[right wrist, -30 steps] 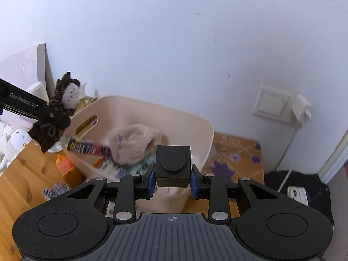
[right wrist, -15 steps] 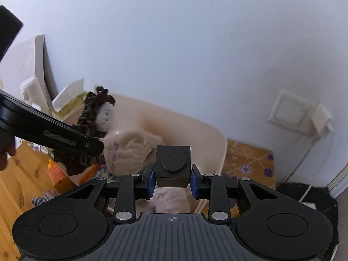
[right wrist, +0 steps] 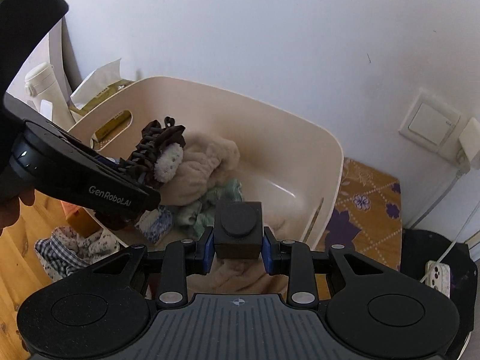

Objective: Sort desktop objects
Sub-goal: 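Carry both items over the beige basket and open both tools to drop them, then reach the left tool to the small brown claw clip while the right tool reaches the tan claw clip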

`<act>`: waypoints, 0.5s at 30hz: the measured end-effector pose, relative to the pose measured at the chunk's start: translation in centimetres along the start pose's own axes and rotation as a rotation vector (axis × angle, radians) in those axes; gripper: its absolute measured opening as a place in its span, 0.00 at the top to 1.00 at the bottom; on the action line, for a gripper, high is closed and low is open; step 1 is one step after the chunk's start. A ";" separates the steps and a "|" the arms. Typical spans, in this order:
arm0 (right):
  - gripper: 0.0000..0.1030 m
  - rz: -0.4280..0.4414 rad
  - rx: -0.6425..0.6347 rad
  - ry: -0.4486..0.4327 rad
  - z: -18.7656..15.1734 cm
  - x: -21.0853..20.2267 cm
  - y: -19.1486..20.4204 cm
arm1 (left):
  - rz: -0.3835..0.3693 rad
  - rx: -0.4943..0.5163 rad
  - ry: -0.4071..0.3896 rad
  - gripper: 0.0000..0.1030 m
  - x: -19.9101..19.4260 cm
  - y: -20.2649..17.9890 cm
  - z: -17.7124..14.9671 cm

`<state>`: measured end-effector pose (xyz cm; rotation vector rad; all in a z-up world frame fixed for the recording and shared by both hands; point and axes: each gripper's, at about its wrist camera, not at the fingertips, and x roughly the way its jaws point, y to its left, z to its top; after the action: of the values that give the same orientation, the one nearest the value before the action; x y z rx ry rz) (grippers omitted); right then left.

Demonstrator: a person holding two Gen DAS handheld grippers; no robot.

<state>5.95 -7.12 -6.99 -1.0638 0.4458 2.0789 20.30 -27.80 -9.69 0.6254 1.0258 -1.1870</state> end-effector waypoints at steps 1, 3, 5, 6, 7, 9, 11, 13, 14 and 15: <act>0.59 -0.002 0.004 -0.001 -0.1 -0.1 -0.1 | -0.013 0.007 -0.007 0.43 -0.3 0.0 -0.1; 0.56 -0.001 0.013 -0.014 -0.3 -0.4 -0.3 | -0.019 0.011 -0.044 0.28 -1.1 0.2 -0.2; 0.47 -0.002 0.016 -0.020 -0.4 -0.7 -0.4 | -0.008 0.017 -0.073 0.24 -1.8 0.3 -0.3; 0.38 -0.005 0.014 -0.027 -0.4 -1.1 -0.3 | -0.010 0.021 -0.079 0.23 -2.2 0.3 -0.4; 0.33 -0.010 0.014 -0.038 -0.4 -1.4 -0.2 | -0.014 0.022 -0.079 0.23 -2.6 0.4 -0.4; 0.25 -0.009 0.023 -0.055 -0.5 -2.1 -0.1 | -0.020 0.029 -0.083 0.23 -3.2 0.6 -0.6; 0.11 -0.011 0.037 -0.070 -0.5 -2.7 0.0 | -0.006 0.019 -0.107 0.23 -4.2 0.8 -1.1; 0.00 -0.016 0.046 -0.091 -0.6 -3.4 0.3 | -0.007 -0.006 -0.134 0.23 -5.2 1.4 -1.7; 0.00 -0.007 0.045 -0.098 -0.8 -3.8 0.4 | -0.011 -0.016 -0.139 0.23 -5.7 1.7 -2.1; 0.00 0.008 0.037 -0.094 -0.9 -4.2 0.6 | -0.015 -0.021 -0.139 0.23 -6.2 2.0 -2.2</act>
<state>7.58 -9.91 -4.19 -0.9403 0.4405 2.1093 21.27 -22.61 -5.31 0.5124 0.9253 -1.2142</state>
